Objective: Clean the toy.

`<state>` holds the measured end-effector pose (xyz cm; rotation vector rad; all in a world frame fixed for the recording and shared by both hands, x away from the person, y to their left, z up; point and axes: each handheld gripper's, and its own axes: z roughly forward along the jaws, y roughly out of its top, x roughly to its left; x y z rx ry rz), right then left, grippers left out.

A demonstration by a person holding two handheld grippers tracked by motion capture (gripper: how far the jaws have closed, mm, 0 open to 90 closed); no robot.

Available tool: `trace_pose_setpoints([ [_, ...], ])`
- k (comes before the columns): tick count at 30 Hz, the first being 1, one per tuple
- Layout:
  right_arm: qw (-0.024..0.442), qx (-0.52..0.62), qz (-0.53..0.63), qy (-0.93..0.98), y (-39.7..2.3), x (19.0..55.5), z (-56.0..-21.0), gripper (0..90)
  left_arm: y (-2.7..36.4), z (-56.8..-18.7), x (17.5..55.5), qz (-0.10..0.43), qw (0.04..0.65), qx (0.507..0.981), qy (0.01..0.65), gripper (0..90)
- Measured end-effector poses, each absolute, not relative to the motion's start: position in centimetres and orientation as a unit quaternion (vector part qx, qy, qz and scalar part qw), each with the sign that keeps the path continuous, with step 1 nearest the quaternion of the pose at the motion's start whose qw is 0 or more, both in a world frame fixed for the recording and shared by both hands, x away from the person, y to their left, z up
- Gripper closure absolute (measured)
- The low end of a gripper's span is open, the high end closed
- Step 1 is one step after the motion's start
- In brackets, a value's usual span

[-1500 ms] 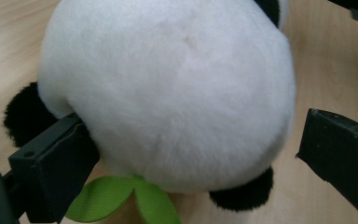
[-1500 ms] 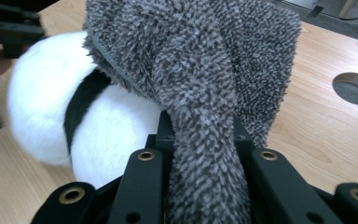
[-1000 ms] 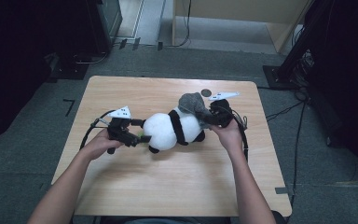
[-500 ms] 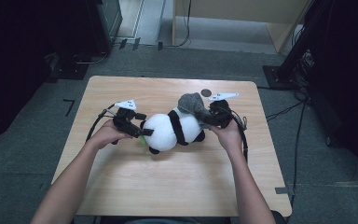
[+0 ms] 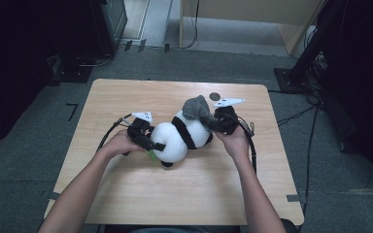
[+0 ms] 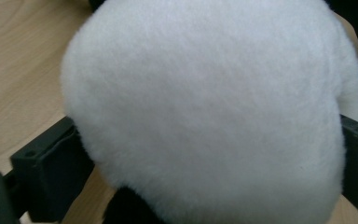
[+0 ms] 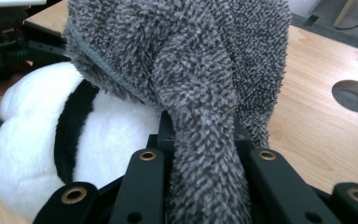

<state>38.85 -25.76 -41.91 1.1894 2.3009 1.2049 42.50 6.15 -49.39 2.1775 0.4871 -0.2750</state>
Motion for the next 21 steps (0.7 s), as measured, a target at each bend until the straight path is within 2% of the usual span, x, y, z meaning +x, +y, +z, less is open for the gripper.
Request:
trace_pose_setpoints([
  [6, 0.157, 0.418, 0.42, 0.79, -25.9, 38.9, -41.8, 75.8, 6.6, -48.9, 41.3, -0.113, 0.451, 0.857, 0.223, 34.9],
  [8, 0.155, 0.427, 0.426, 0.782, -26.2, 38.8, -41.6, 75.4, 6.6, -48.6, 41.0, -0.122, 0.449, 0.851, 0.244, 41.9],
  [13, 0.167, 0.435, 0.431, 0.773, -26.9, 38.2, -40.6, 75.4, 6.3, -47.1, 40.2, -0.112, 0.458, 0.845, 0.253, 49.3],
  [17, 0.167, 0.427, 0.456, 0.763, -27.0, 37.0, -39.0, 75.5, 6.9, -45.9, 40.0, -0.095, 0.484, 0.823, 0.283, 50.8],
  [21, 0.154, 0.402, 0.467, 0.772, -25.2, 35.2, -38.1, 75.5, 7.5, -45.0, 39.8, -0.08, 0.506, 0.797, 0.319, 50.4],
])
